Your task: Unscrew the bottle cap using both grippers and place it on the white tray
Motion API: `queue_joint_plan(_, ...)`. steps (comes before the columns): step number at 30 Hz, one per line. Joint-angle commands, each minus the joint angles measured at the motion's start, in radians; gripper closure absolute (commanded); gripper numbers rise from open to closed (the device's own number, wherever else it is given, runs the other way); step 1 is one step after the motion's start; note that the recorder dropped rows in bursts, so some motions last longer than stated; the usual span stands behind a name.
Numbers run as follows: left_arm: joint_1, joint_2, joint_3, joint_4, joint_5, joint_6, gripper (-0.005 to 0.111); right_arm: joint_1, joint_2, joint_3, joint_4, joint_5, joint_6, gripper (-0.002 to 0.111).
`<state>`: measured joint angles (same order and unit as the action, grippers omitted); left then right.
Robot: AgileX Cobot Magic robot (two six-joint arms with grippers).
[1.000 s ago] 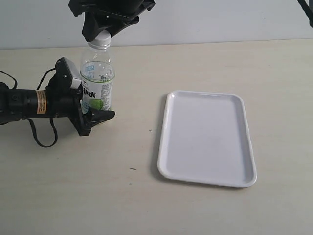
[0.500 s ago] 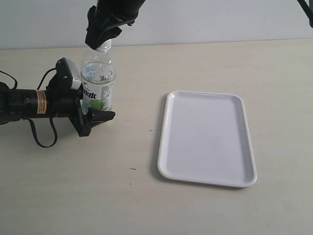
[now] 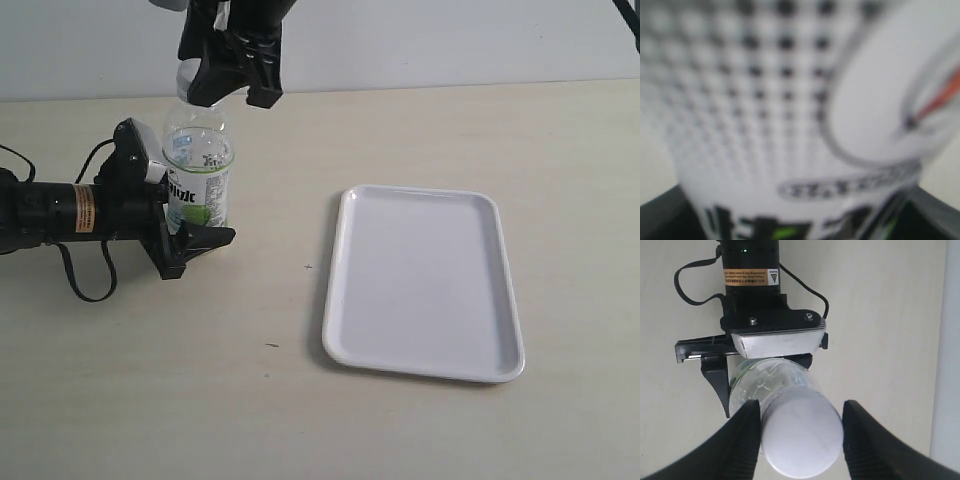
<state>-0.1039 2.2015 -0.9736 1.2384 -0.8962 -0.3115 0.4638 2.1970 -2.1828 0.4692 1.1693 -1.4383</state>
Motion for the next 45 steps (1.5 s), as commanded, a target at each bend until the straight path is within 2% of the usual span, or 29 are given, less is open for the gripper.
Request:
queue_joint_plan(1, -0.005, -0.002, 0.006, 0.007, -0.023, -0.006, 0.107, 0.002, 0.000, 0.002, -0.033, -0.005, -0.061, 0.108)
queue_joint_plan(7, -0.005, -0.002, 0.006, 0.007, -0.023, -0.006, 0.107, 0.002, 0.000, 0.002, -0.034, -0.005, -0.056, 0.108)
queue_joint_plan(23, -0.005, -0.002, 0.006, 0.007, -0.025, -0.006, 0.107, 0.002, -0.066, 0.002, -0.062, -0.044, 0.186, 0.108)
queue_joint_plan(31, -0.005, -0.002, 0.006, 0.007, -0.025, -0.006, 0.107, 0.002, -0.066, 0.002, -0.059, -0.043, 0.224, 0.108)
queue_joint_plan(35, -0.005, -0.002, 0.006, 0.005, -0.030, -0.006, 0.107, 0.002, -0.086, 0.002, -0.122, -0.041, 0.356, 0.108)
queue_joint_plan(39, -0.005, -0.002, 0.006, 0.003, -0.042, -0.006, 0.107, -0.010, -0.118, 0.002, -0.269, -0.030, 0.598, 0.108)
queue_joint_plan(45, -0.005, -0.002, 0.006, 0.000, -0.073, -0.015, 0.107, -0.101, -0.146, 0.002, -0.351, 0.052, 0.850, 0.108)
